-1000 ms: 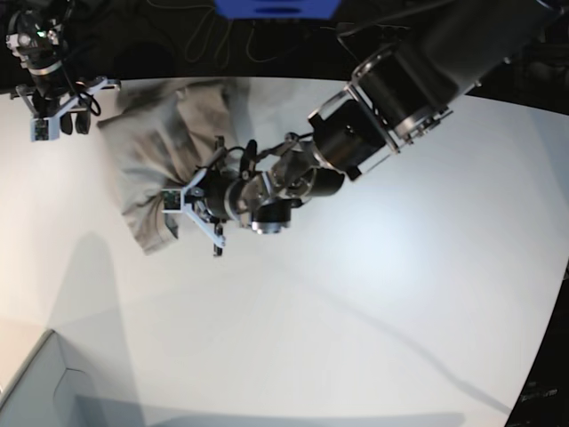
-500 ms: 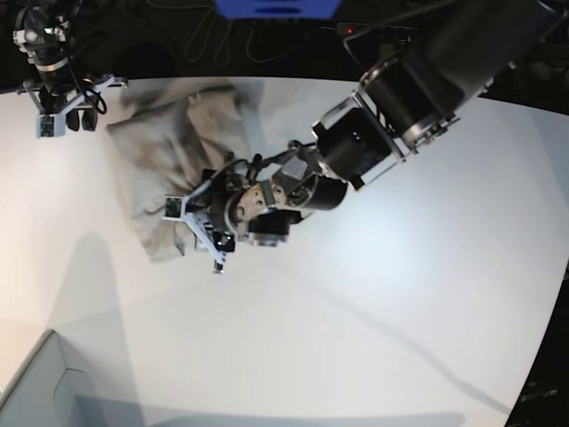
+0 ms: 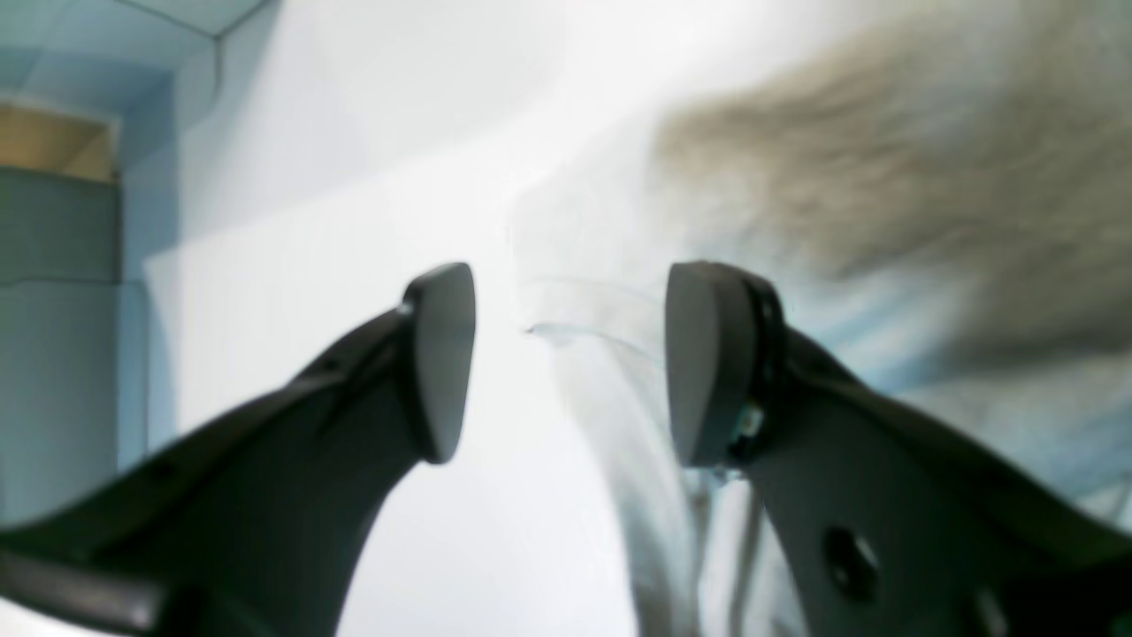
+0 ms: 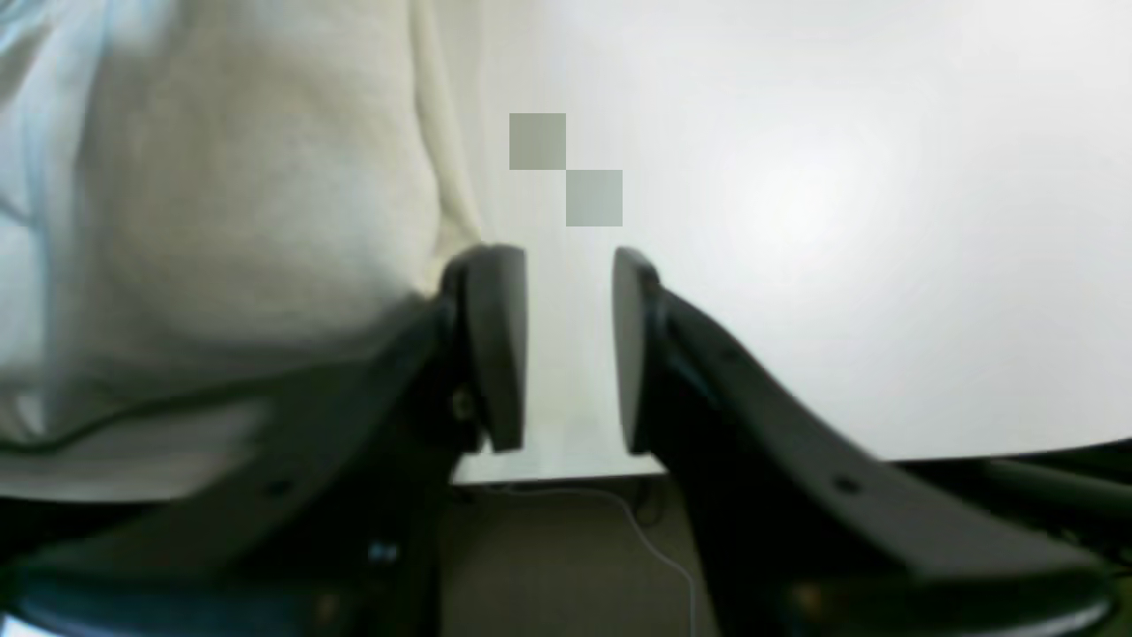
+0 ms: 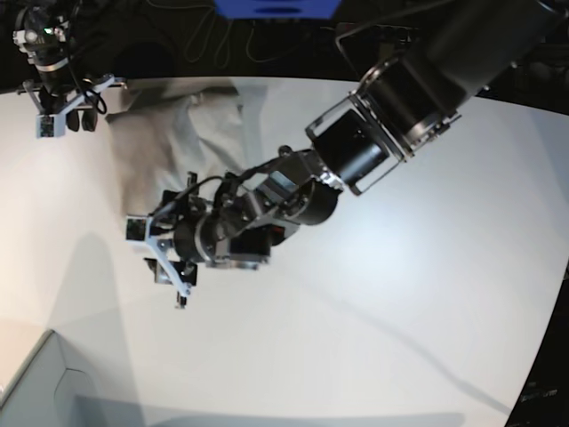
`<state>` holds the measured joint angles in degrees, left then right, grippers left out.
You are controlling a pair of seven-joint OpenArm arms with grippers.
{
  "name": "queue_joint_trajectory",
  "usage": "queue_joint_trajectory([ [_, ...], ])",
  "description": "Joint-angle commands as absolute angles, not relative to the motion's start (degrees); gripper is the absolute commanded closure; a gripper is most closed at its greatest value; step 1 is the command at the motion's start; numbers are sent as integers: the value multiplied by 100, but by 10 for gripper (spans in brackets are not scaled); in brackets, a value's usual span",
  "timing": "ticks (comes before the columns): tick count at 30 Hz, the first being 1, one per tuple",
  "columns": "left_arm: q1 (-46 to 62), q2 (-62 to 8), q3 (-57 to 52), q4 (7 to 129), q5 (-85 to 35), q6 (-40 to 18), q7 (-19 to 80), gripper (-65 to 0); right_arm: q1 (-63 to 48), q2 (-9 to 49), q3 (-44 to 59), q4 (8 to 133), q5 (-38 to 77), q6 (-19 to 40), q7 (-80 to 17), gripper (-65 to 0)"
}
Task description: Layout the t-shirt on the table in an organized manner, then fold the t-shirt properly
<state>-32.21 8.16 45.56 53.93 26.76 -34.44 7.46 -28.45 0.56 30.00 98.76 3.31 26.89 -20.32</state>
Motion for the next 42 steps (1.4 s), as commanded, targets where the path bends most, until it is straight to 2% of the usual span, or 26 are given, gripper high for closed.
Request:
queue_joint_trajectory([
  [1,-3398,822,4215,5578,2642,-3354,646,-331,-2862,101,3029,10044,374,2712,-1912,-155],
  [7,-3213,585,1982,5895,2624,-3354,655,-330,-2659,84,2844,10299,382,2712,-1930,-155],
  [13,-2633,75,-444,6000,2615,-3354,655,-330,-2229,84,2378,9824,374,2712,-1930,-155],
  [20,-1974,-462,-2211,6000,2607,-3354,655,-330,-1886,110,2220,8884,382,2712,-1903,-155],
  [28,-1182,-673,-3284,5991,2607,-3354,655,-330,-1780,215,2255,7978,374,2712,-1244,-154],
  [35,-716,-664,-3741,6088,2607,-3398,690,-329,-2431,-31,2457,8954,409,2712,-426,-155],
  [38,-523,-637,-3829,6563,2501,-3407,1297,-329,-2686,-75,2457,9297,409,2712,-198,-155],
  [42,-84,-646,-3855,7591,1604,-3407,2378,-328,-2888,-92,2633,9455,418,2712,4,-155],
])
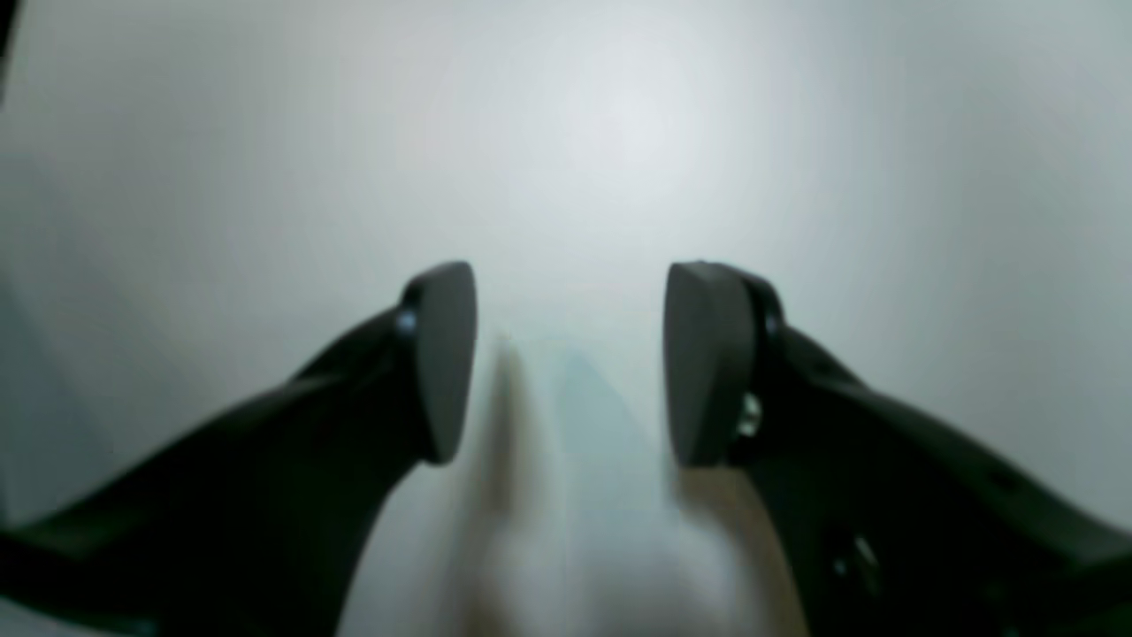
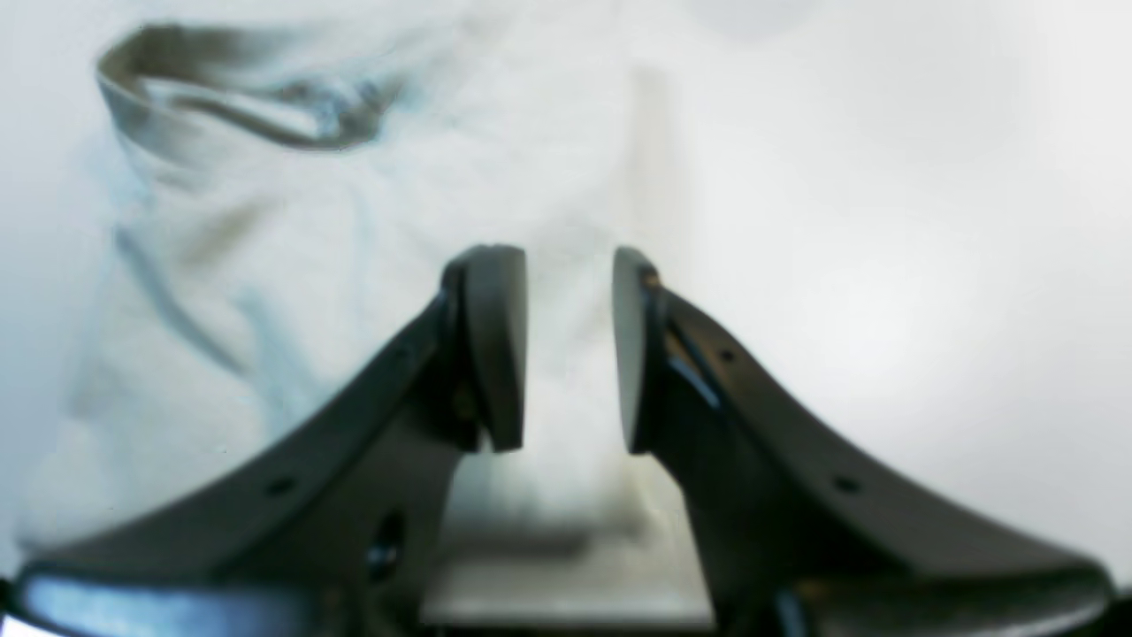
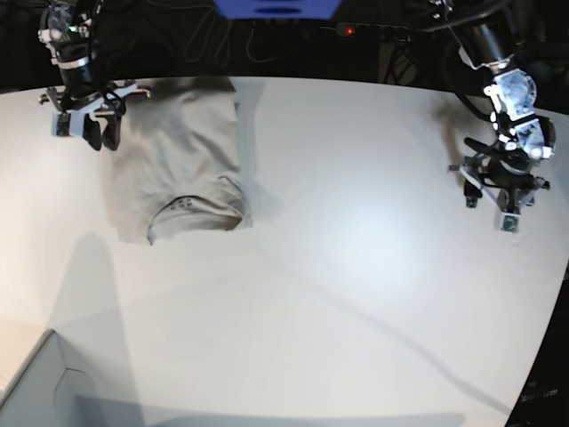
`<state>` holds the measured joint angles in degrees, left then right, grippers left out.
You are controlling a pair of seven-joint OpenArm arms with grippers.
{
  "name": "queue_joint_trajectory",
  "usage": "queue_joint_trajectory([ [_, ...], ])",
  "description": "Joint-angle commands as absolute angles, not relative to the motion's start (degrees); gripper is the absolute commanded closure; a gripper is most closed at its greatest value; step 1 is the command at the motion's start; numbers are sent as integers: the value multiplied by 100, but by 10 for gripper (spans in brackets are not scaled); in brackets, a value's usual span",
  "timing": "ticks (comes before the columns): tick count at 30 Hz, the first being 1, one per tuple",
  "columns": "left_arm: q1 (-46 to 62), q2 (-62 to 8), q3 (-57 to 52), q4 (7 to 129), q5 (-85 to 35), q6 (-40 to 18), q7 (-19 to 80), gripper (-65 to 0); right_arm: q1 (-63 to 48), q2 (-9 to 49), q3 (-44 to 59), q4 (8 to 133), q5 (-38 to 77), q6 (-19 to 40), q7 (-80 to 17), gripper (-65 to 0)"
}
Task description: Layout the t-shirt on the table in an organized manner, then fold the t-shirt properly
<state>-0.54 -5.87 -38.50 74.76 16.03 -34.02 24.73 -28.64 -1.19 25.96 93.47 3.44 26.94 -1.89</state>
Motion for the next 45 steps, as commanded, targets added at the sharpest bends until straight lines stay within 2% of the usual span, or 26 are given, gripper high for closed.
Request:
queue_joint_trajectory([
  [1,110,-646,-3855,7925,1367,-3407,2712,-328,-2888,-127,2774,9455,418,2712,22,-155],
  [4,664,-637,-3855,8848,804,-3407,3415,-326,-2888,-365,3327,9464,418,2712,22,-155],
  [6,1103,-620,-3855,9490,541,-3407,3758,-283,-2932,-541,3732,9534,409,2712,-13,-155],
  [8,1552,-514,-3873,10035,347,-3407,3969,-198,-3064,-673,4031,9560,409,2712,-13,-154],
  [11,2167,-145,-4189,10695,189,-3407,4198,-16,-3345,-796,4215,9534,418,2712,-13,-136],
  [12,2325,40,-4303,10826,189,-3407,4268,0,-3477,-796,4215,9525,418,2721,-13,-115],
  [14,2589,382,-4514,10888,215,-3407,4277,-14,-3723,-796,4127,9385,479,2747,-13,-65],
  [17,2949,681,-4655,10721,215,-3407,4251,0,-3987,-752,4013,9024,769,3310,-22,0],
  [21,3266,690,-4347,9798,224,-3407,4251,0,-4084,-602,3855,8251,778,3978,-22,0],
  [25,3099,338,-3987,8031,224,-3407,4136,0,-4057,-233,3231,7187,769,4000,-22,0],
  [30,2440,-154,-3741,5288,224,-3345,2290,0,-3495,426,1648,5323,769,4000,22,0],
  [33,1930,-426,-3723,3371,233,-3345,1024,0,-2765,558,1314,3785,769,3969,66,0],
  [37,954,-857,-3512,857,734,-3336,-286,0,-2149,567,1305,2343,769,3231,936,0],
  [39,593,-910,-3354,180,1007,-3327,-637,0,-2044,567,1305,2018,769,2668,1402,0],
  [41,409,-910,-3257,22,1235,-3284,-646,0,-2000,567,1305,1815,769,1807,1736,0],
  [42,391,-884,-3248,22,1314,-3081,-541,0,-2000,567,1305,1798,769,1288,1868,0],
  [45,374,-699,-3248,31,1552,-1947,-435,0,-2009,549,1305,1789,769,-295,2088,0],
])
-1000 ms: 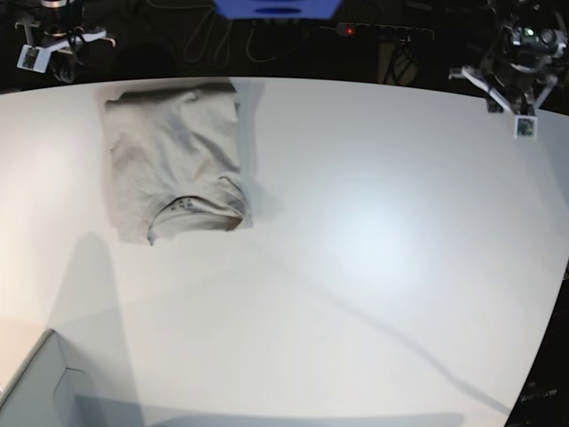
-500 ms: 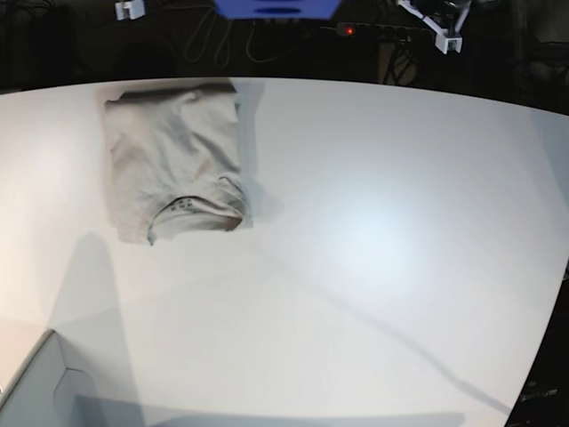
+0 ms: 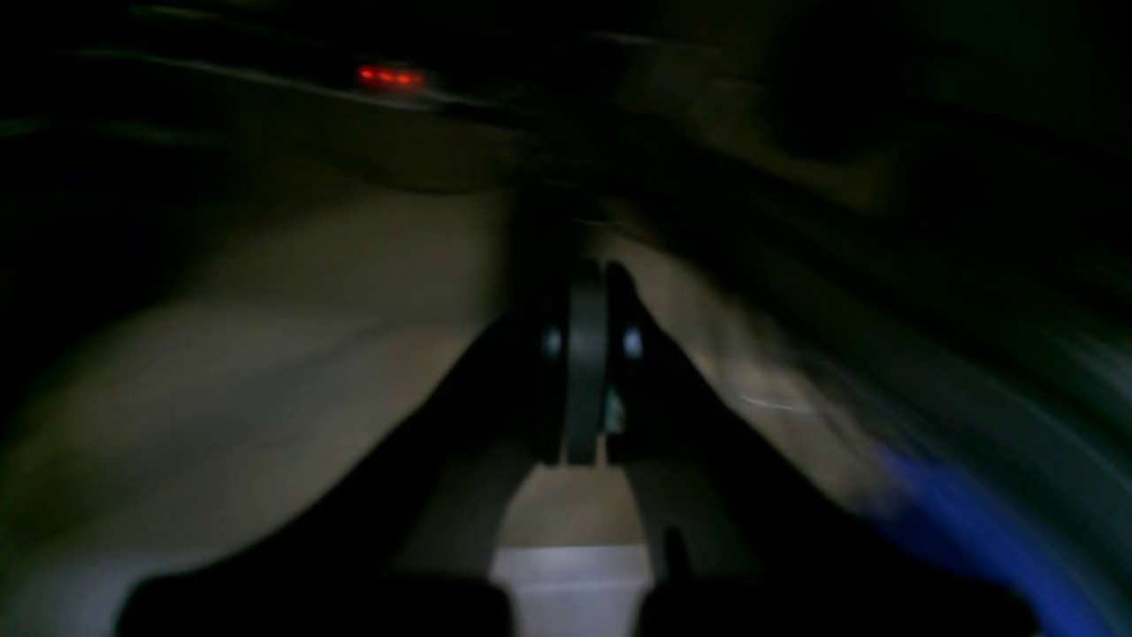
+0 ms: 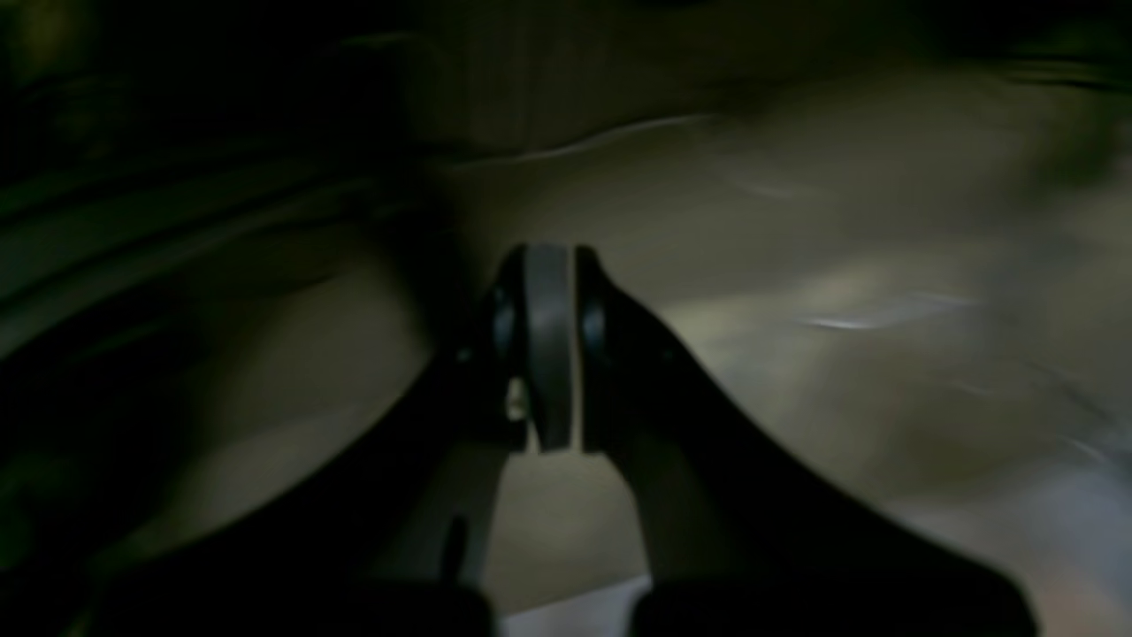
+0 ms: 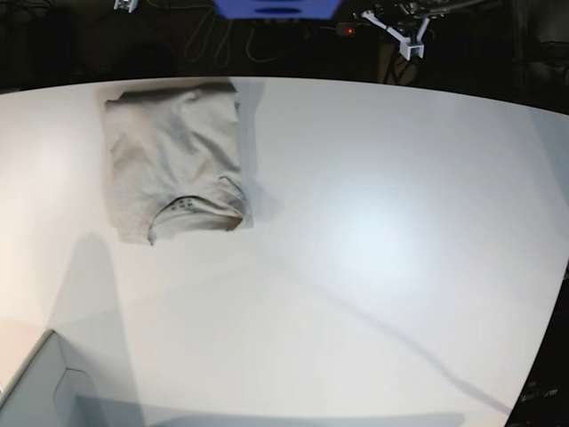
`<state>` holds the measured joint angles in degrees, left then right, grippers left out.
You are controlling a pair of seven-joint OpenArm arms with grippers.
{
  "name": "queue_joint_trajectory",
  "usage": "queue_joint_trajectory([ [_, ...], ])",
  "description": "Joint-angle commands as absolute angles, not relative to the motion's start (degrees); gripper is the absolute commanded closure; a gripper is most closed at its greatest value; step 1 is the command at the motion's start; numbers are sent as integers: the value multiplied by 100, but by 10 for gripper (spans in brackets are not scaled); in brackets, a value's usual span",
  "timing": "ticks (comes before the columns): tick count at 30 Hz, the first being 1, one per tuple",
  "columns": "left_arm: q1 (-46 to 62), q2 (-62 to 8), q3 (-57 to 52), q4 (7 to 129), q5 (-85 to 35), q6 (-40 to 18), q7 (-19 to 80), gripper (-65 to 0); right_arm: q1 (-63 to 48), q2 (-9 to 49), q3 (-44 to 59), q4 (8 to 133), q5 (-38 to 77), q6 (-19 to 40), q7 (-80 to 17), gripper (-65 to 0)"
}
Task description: Layout the t-shirt on the table in an organized manner, then fold the t-shirt properly
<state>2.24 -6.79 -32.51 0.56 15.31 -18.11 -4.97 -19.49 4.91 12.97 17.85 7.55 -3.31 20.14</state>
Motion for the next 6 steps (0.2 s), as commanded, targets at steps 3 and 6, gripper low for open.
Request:
queue_joint_trajectory([
  [3,382,-611,-3248,31,1824,-1314,-620,0,-2009,541,1077,1780,769,-1165,2114,0],
  [6,374,-400,-3248,31,1938,-1226,-602,0,-2009,541,567,1771,769,-1631,2088,0],
])
